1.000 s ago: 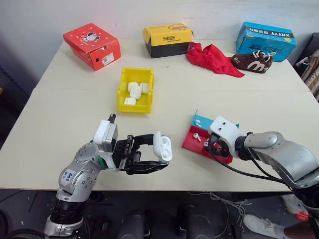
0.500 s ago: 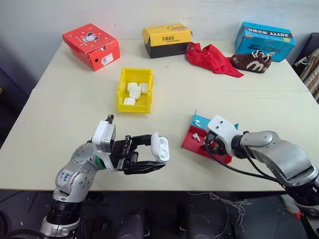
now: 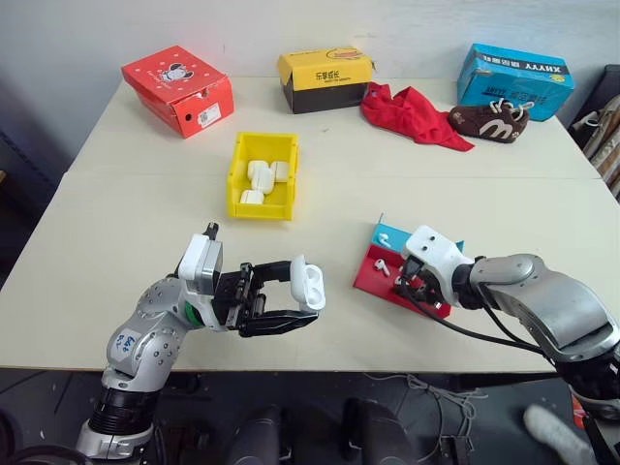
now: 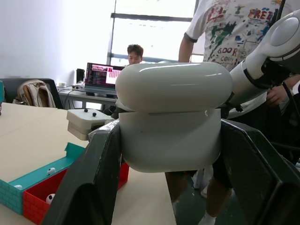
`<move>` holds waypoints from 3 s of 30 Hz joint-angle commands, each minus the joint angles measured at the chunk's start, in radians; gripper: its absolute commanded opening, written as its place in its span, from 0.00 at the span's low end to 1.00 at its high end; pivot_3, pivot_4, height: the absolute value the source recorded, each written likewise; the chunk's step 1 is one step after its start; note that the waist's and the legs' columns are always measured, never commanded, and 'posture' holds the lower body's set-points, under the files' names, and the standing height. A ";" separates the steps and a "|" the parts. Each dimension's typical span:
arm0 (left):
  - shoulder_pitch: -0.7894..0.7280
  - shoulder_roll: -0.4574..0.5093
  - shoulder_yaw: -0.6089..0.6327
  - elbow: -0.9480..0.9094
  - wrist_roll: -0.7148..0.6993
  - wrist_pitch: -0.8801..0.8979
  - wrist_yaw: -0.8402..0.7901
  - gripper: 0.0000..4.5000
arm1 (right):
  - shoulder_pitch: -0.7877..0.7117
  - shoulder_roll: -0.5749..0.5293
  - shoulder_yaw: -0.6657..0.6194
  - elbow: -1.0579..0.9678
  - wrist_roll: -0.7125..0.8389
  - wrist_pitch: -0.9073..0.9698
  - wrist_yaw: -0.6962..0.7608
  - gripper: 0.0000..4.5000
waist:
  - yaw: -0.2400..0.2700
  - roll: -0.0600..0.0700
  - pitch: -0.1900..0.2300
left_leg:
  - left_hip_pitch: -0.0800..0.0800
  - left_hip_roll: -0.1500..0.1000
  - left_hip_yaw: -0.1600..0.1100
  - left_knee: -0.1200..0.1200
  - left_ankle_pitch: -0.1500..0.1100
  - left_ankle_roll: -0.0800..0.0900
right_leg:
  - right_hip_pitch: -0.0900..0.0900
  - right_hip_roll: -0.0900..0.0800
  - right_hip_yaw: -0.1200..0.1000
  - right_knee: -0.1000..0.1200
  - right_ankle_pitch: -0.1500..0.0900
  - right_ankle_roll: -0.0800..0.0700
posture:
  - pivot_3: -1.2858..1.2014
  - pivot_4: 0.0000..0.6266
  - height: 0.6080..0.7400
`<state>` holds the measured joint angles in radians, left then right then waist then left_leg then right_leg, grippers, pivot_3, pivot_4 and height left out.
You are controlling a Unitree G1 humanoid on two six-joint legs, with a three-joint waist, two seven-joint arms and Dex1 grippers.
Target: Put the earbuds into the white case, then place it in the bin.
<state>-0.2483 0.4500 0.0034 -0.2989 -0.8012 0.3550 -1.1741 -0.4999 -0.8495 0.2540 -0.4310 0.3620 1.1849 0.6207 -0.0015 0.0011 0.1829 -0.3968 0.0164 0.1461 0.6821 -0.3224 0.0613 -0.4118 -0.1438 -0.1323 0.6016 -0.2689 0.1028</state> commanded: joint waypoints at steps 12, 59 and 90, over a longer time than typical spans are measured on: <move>-0.015 0.009 0.021 0.002 0.003 -0.025 -0.014 0.62 | 0.029 0.001 -0.001 0.016 -0.004 0.021 0.001 0.10 | 0.001 -0.001 -0.001 | 0.000 0.000 0.000 0.000 -0.002 -0.003 | 0.000 -0.001 0.000 0.000 0.000 0.000 | 0.52 0.24 1.00; -0.292 -0.226 -0.007 0.100 -0.127 0.143 0.027 0.62 | 0.119 0.496 -0.338 -0.171 0.477 -0.822 0.195 0.10 | -0.001 -0.002 0.000 | -0.005 0.000 -0.001 0.000 0.001 0.002 | -0.002 0.011 0.000 0.000 0.003 0.004 | 0.52 0.24 1.00; -0.298 -0.260 -0.037 0.092 -0.071 0.118 0.009 0.62 | 0.173 0.428 -0.250 -0.101 0.417 -0.845 0.257 0.10 | 0.000 -0.002 0.000 | -0.005 0.000 -0.001 0.000 0.002 0.003 | -0.002 0.010 0.000 0.000 0.003 0.004 | 0.52 0.24 1.00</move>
<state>-0.5217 0.2146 -0.0159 -0.1494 -0.8551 0.5005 -1.1541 -0.3416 -0.4010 -0.0549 -0.5411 0.8171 0.3059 0.8678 -0.0015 -0.0007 0.1831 -0.4022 0.0160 0.1448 0.6819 -0.3208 0.0640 -0.4134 -0.1337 -0.1322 0.6013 -0.2664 0.1071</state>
